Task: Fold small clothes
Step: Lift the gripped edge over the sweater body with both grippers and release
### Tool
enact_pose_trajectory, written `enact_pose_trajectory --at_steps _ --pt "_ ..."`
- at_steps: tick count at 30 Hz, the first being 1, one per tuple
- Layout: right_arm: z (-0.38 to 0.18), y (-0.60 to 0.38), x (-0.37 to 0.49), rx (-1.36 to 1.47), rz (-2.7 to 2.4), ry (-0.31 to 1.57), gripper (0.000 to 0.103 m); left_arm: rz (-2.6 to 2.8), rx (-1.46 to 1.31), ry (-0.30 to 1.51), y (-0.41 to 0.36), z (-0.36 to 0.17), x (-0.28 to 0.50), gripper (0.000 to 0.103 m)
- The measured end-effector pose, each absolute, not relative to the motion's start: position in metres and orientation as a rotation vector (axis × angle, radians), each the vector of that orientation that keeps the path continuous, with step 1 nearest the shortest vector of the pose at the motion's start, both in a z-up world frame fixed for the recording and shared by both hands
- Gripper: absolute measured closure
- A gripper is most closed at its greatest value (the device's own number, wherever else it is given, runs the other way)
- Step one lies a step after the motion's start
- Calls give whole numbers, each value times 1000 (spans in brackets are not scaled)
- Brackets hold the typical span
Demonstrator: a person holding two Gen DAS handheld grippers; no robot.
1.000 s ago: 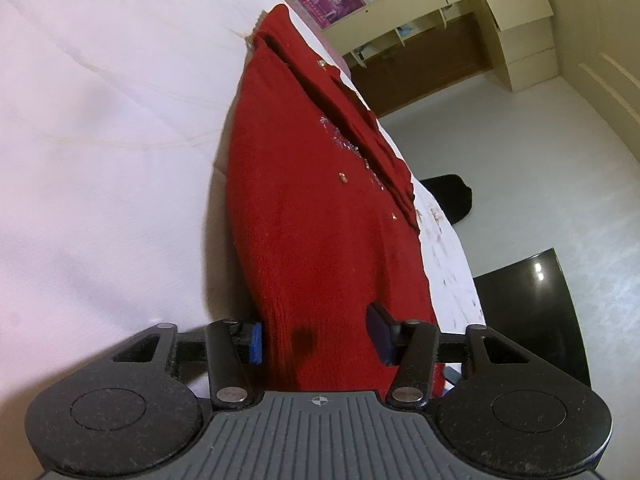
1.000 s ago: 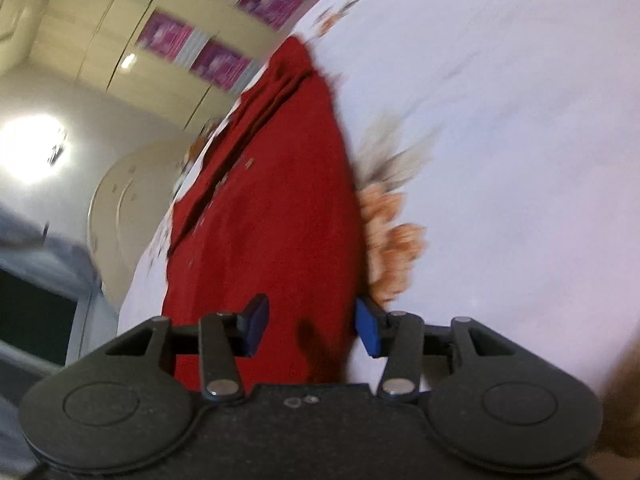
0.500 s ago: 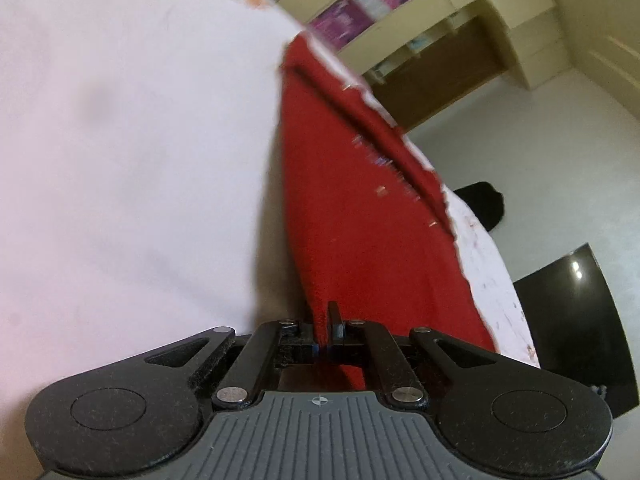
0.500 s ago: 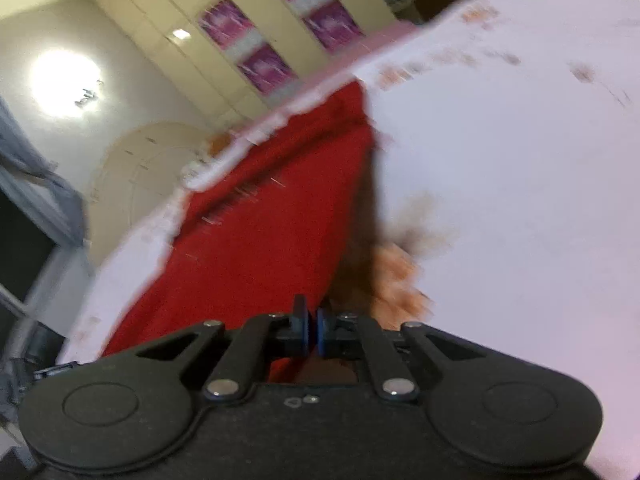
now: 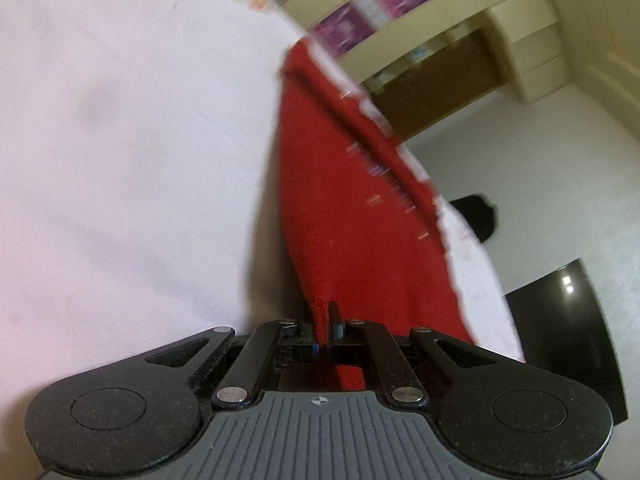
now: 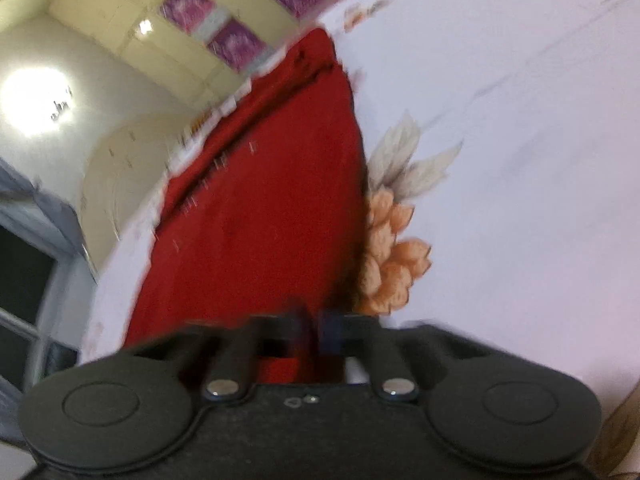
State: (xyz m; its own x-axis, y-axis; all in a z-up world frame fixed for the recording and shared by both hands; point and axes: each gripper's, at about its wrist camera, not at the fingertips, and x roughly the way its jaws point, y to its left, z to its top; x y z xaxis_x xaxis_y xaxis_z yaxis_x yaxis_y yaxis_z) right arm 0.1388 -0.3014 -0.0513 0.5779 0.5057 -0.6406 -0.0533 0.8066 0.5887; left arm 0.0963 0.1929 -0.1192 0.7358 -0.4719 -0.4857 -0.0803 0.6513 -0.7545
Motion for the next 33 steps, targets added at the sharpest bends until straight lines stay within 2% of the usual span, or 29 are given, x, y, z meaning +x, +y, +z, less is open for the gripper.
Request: enact_pose_trajectory --at_steps 3,6,8,15,25,33 --pt "-24 -308 125 552 396 777 99 -200 -750 759 189 -113 97 100" --pt "-54 -316 137 519 303 911 99 -188 -773 790 190 -126 101 100" --pt "-61 -321 136 572 305 907 100 -199 -790 782 192 -119 99 100" --pt "-7 -314 147 578 359 724 99 -251 -840 663 208 -83 114 100" --pt "50 -289 276 520 397 630 99 -230 -834 580 226 -33 252 100" --pt "30 -285 390 633 374 683 99 -193 -727 671 226 -25 378 100"
